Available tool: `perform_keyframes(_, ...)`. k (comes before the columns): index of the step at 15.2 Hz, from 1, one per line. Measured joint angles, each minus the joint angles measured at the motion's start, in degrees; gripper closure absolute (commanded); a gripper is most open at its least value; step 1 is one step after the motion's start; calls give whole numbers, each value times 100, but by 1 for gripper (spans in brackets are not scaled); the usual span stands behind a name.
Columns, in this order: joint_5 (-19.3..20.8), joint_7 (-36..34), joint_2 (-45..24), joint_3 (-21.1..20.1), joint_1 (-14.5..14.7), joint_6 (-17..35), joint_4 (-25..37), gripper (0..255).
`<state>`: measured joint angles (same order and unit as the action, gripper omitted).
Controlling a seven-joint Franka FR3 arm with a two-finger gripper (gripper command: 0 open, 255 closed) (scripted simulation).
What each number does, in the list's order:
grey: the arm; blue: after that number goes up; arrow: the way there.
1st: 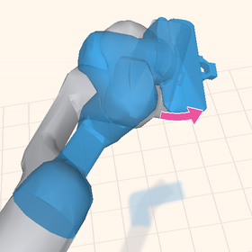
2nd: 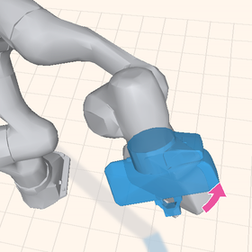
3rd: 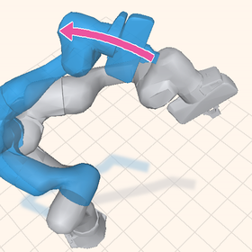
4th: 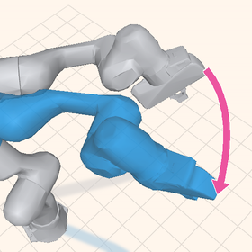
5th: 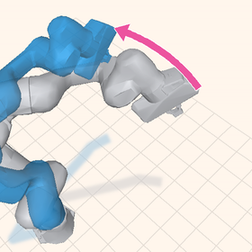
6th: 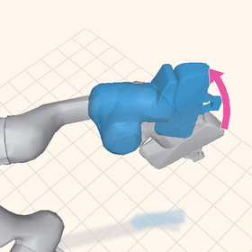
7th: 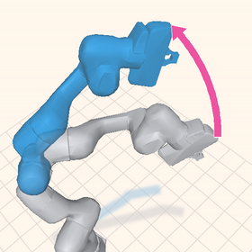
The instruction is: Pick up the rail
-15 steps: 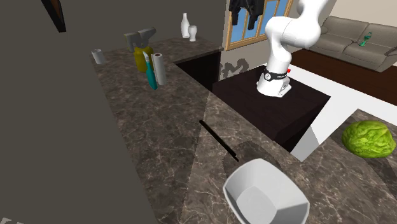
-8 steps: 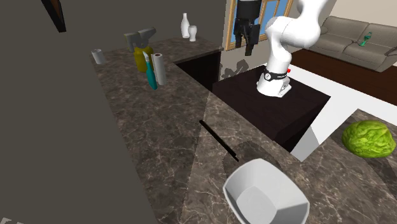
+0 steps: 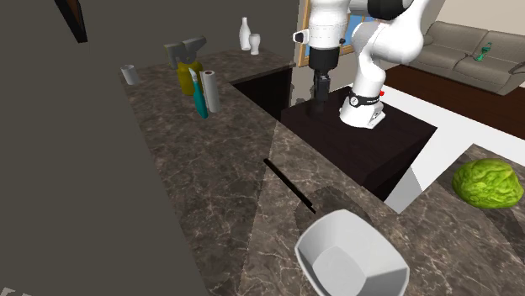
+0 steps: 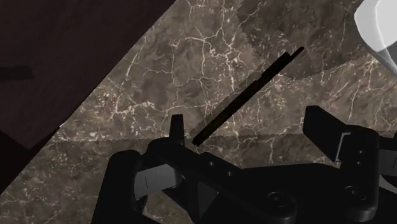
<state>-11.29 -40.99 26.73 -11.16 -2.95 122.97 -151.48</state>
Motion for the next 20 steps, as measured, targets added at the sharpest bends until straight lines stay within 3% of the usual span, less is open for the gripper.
perform_keyframes(6,-181,-1508,-1381,-503,-160,1271,67,0)
perform_keyframes(11,16,-2898,-2722,-734,-247,2186,461,0)
perform_keyframes(20,390,-5013,-4929,-283,86,3381,1418,0)
